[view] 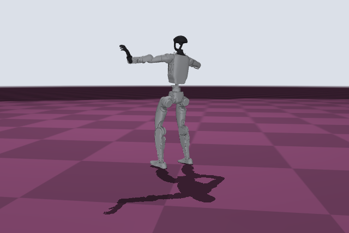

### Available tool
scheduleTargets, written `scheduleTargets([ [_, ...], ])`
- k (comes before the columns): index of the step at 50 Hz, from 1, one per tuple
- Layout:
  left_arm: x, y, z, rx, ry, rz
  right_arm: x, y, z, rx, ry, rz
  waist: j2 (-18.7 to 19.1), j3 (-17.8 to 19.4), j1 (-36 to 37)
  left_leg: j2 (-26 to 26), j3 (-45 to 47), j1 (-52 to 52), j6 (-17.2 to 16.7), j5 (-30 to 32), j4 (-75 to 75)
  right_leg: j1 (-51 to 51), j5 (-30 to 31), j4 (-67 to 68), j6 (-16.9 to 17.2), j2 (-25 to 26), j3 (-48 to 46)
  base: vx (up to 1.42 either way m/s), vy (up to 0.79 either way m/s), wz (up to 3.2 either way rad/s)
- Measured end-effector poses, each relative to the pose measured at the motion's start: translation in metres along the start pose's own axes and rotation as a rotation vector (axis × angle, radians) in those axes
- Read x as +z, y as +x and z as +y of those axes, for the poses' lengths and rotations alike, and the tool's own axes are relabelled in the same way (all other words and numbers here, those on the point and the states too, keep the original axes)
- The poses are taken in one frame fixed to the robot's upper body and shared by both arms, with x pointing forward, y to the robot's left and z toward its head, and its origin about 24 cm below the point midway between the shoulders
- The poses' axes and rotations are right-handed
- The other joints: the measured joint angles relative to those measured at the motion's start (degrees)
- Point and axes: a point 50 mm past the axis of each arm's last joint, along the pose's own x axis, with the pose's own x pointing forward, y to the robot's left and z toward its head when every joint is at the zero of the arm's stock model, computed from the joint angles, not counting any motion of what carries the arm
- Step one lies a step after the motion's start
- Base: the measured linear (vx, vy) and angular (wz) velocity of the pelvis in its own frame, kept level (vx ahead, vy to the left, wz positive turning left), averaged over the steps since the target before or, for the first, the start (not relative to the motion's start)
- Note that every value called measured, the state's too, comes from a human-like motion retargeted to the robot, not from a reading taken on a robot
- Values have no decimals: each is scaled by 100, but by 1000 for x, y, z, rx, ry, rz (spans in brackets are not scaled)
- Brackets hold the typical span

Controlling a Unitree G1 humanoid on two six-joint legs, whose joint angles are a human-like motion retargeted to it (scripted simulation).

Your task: Dance

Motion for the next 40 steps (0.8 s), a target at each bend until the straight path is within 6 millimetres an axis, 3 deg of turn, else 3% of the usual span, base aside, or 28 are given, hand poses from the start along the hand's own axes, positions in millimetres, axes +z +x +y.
scheduleTargets([
  [5,2,-13,-8,-72,-3,-42,-25,-25,10,-13,45,136,-121,-45,-86,-251,-327,-62,179,-384,146,73,103,-209,-71,-56,0,9,-6,-8],
  [8,1,-31,-19,-178,-13,-107,-47,-53,29,-42,105,238,-250,0,-41,-414,-611,-65,289,-458,362,250,182,-386,-136,-75,-6,14,-7,-19],
  [10,-1,-47,-27,-276,-10,-152,-58,-73,43,-62,138,302,-312,19,-43,-490,-815,-116,389,-177,513,346,216,-484,-168,-70,-35,12,-6,8],
  [15,-1,-142,-55,-738,-50,-347,-94,-166,113,-275,318,609,-467,90,-1,-520,-1055,-401,396,-322,1309,540,175,-551,-139,-102,-151,13,-8,30],
  [18,-12,-216,-51,-1008,-118,-471,-109,-222,185,-463,541,848,-446,55,88,-416,-1084,-402,381,-426,1496,561,77,-442,-108,-29,-112,16,-10,-2],
  [20,-29,-268,-37,-1171,-176,-512,-111,-241,239,-565,706,978,-469,-17,32,-391,-1074,-380,374,-448,1513,524,22,-339,-90,-29,-83,15,-3,-10],
  [22,-48,-321,-13,-1334,-233,-500,-110,-241,280,-595,801,1064,-473,-46,-68,-370,-1052,-316,374,-445,1499,511,-27,-232,-69,-22,-40,14,-2,-16],
  [24,-55,-377,17,-1515,-303,-477,-109,-228,315,-545,868,1137,-482,-100,-150,-379,-1013,-301,397,-437,1483,467,-62,-153,-70,-42,-17,5,-1,-7],
  [26,-47,-420,48,-1654,-381,-479,-114,-199,338,-444,908,1141,-516,-137,-213,-430,-963,-289,430,-417,1408,358,-80,-74,-67,-98,-24,-4,-2,-5],
  [28,-36,-450,74,-1725,-431,-503,-123,-161,346,-389,952,1078,-550,-146,-196,-448,-865,-239,474,-354,1288,235,-79,14,-62,-136,53,-12,-6,-33],
  [31,-24,-472,96,-1785,-462,-593,-140,-87,323,-459,995,859,-525,-91,-92,-446,-612,-109,520,-195,1075,91,-61,122,-120,-194,160,-18,-2,-80],
  [34,-33,-488,101,-1874,-327,-657,-138,0,256,-706,1052,454,-455,-21,11,-485,-464,-109,414,143,904,-149,-53,257,-212,-200,417,-29,6,-88],
  [35,-41,-490,99,-1897,-251,-679,-128,27,227,-791,1079,278,-427,-24,52,-515,-420,-141,341,310,836,-243,-67,278,-277,-193,486,-34,6,-96],
  [37,-63,-483,84,-1935,-28,-764,-87,72,159,-940,1133,-150,-437,-71,77,-498,-300,-389,94,733,816,-459,-100,257,-366,-267,528,-35,1,-53],
  [38,-78,-477,75,-1943,118,-806,-58,85,125,-988,1152,-384,-458,-119,-32,-486,-310,-565,-19,916,839,-560,-123,237,-391,-322,472,-33,-5,50],
  [40,-109,-458,60,-1935,447,-866,-1,85,66,-1028,1156,-831,-490,-185,-430,-534,-711,-880,-284,1083,852,-704,-167,225,-396,-455,247,-29,-10,144],
])
